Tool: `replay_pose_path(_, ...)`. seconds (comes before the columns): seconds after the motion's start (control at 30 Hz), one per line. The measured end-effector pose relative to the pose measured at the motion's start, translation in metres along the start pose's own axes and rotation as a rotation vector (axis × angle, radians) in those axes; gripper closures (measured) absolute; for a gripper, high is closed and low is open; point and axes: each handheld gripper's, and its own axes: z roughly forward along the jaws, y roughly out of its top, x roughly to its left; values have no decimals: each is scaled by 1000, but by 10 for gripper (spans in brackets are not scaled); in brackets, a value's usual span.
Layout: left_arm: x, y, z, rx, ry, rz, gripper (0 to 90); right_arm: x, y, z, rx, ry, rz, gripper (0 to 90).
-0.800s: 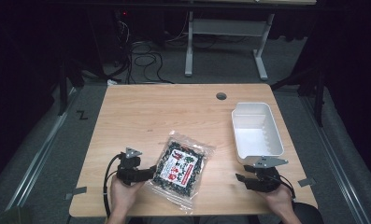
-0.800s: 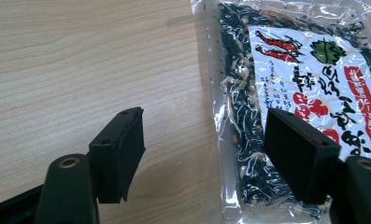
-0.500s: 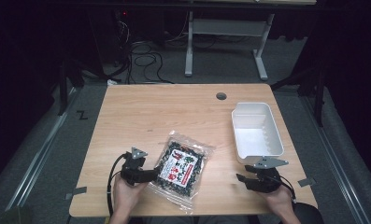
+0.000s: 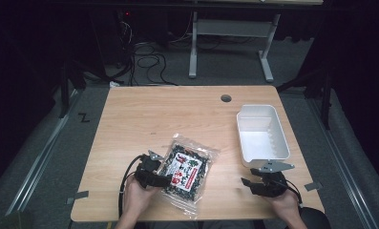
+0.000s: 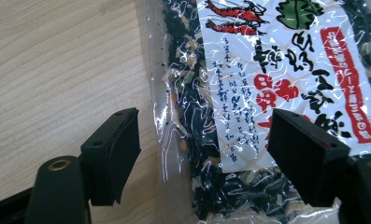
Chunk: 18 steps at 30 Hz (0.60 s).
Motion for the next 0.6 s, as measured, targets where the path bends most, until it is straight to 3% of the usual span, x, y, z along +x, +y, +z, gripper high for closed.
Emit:
replay_pose_path(0.07, -2, 2, 2, 9, 2, -10, 259, -1, 0, 0, 6, 0, -1, 433)
replay_pose_path(0.3, -5, 9, 10, 34, 12, 10, 246, 0, 0, 1, 7, -3, -1, 435)
replay_pose_path(0.4, -5, 11, 15, 47, 10, 6, 234, -5, 0, 2, 11, 47, 33, 440)
replay_pose_path(0.6, -6, 11, 16, 47, -15, 19, 240, -4, 0, 2, 13, 53, 27, 446)
